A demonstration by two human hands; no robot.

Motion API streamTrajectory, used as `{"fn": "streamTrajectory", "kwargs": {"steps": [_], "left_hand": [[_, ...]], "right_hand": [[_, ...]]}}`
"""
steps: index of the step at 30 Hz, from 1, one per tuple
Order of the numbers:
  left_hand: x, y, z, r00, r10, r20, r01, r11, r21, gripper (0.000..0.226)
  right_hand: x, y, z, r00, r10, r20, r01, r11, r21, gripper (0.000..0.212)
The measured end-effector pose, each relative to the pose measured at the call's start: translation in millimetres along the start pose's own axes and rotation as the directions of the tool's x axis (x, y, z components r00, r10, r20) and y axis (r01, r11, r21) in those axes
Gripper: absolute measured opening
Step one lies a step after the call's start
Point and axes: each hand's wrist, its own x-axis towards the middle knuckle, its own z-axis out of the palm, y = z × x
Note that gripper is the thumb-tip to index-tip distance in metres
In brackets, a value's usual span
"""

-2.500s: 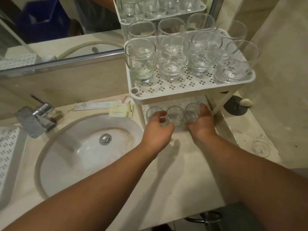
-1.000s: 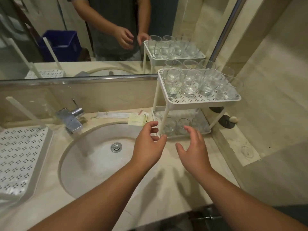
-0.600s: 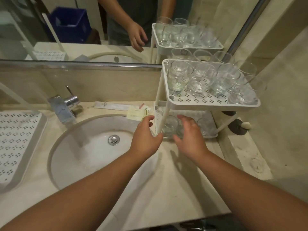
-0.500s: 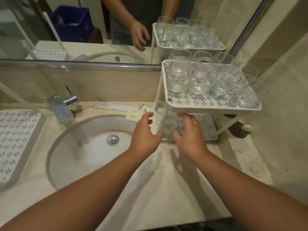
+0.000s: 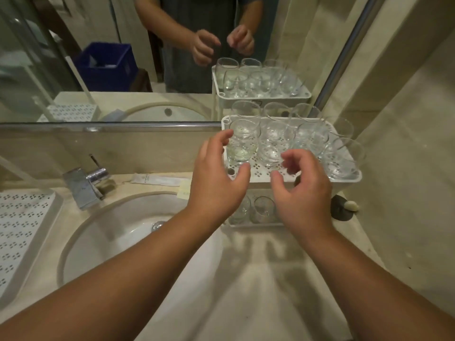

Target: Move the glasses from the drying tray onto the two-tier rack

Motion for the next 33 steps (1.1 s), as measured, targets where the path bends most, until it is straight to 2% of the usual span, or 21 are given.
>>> {"fn": "streamTrajectory", "kwargs": {"steps": [3, 6, 9, 15, 25, 33], "left_hand": [[1.2, 24.4, 7.1, 0.994, 0.104, 0.036, -0.104, 0.994, 0.014, 0.056], [-3.3, 40.8, 20.2, 0.981, 0.156, 0.117, -0.153, 0.988, -0.029, 0.053], [-5.1, 49.1, 35.7, 0.975, 0.136, 0.178, -0.123, 0.989, -0.081, 0.051], [-2.1, 57.7, 60.4, 0.962, 0.073, 0.263, -0.049, 0.994, -0.096, 0.052], [0.6, 57.0, 64.7, 0.955, -0.035, 0.296, 0.072, 0.991, -0.115, 0.048], [-2.0, 59.1, 64.6, 0.942, -0.07, 0.329, 0.132, 0.977, -0.169, 0.048]], "right_hand": [[17.7, 12.2, -18.7, 0.993, -0.01, -0.117, -0.007, 0.99, -0.144, 0.036], [31.4, 35.0, -39.1, 0.976, 0.108, -0.19, -0.152, 0.96, -0.235, 0.05], [40.1, 57.3, -52.5, 0.962, 0.197, -0.19, -0.242, 0.936, -0.254, 0.065], [49.1, 86.7, -52.5, 0.935, 0.34, -0.102, -0.354, 0.914, -0.197, 0.09], [49.8, 103.4, -43.2, 0.925, 0.344, -0.16, -0.37, 0.912, -0.176, 0.084], [45.8, 102.6, -43.5, 0.923, 0.335, -0.189, -0.361, 0.924, -0.123, 0.086]]}}
